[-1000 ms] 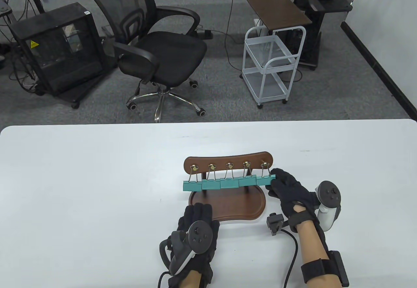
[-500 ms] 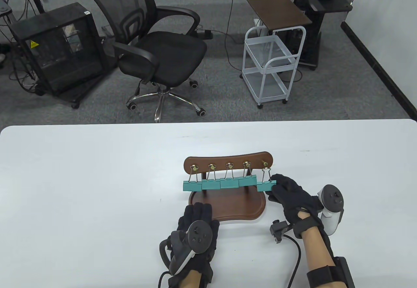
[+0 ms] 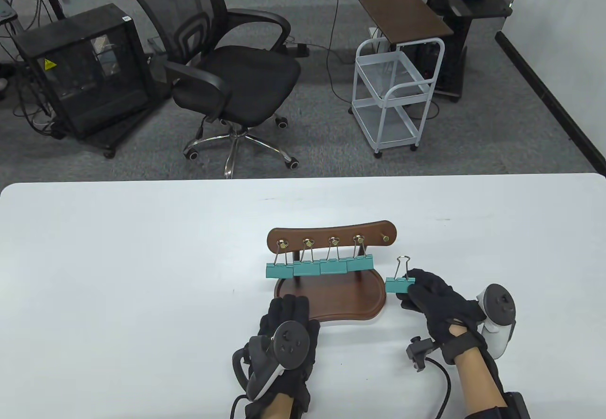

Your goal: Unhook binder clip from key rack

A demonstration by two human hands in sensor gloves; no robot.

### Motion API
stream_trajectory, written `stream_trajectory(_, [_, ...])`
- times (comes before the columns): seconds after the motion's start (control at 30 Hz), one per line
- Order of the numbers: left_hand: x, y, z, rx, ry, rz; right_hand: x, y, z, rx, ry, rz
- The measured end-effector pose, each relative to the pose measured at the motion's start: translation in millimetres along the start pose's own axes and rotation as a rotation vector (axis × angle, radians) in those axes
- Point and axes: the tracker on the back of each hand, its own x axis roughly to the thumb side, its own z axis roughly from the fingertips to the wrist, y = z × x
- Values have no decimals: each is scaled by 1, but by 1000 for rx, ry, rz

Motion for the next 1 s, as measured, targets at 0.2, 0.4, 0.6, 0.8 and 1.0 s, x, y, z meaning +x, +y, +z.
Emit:
stream_trajectory(0.2, [0,0,0,-1,1,-2,1,-3,1,27,9,43])
stream_trajectory(0.4, [0,0,0,-1,-2,-3,7,-11,2,26,64,277])
stream_trajectory(0.6, [1,-1,1,-6,-4,-7,7,-18,2,53,168,569])
stream_trajectory(0.8, [0,-1,1,-10,2,-9,2,-16,2,86,268,733])
stream_trajectory(1.0, [0,-1,1,-12,3,-10,-4,-3,2,114,371,926])
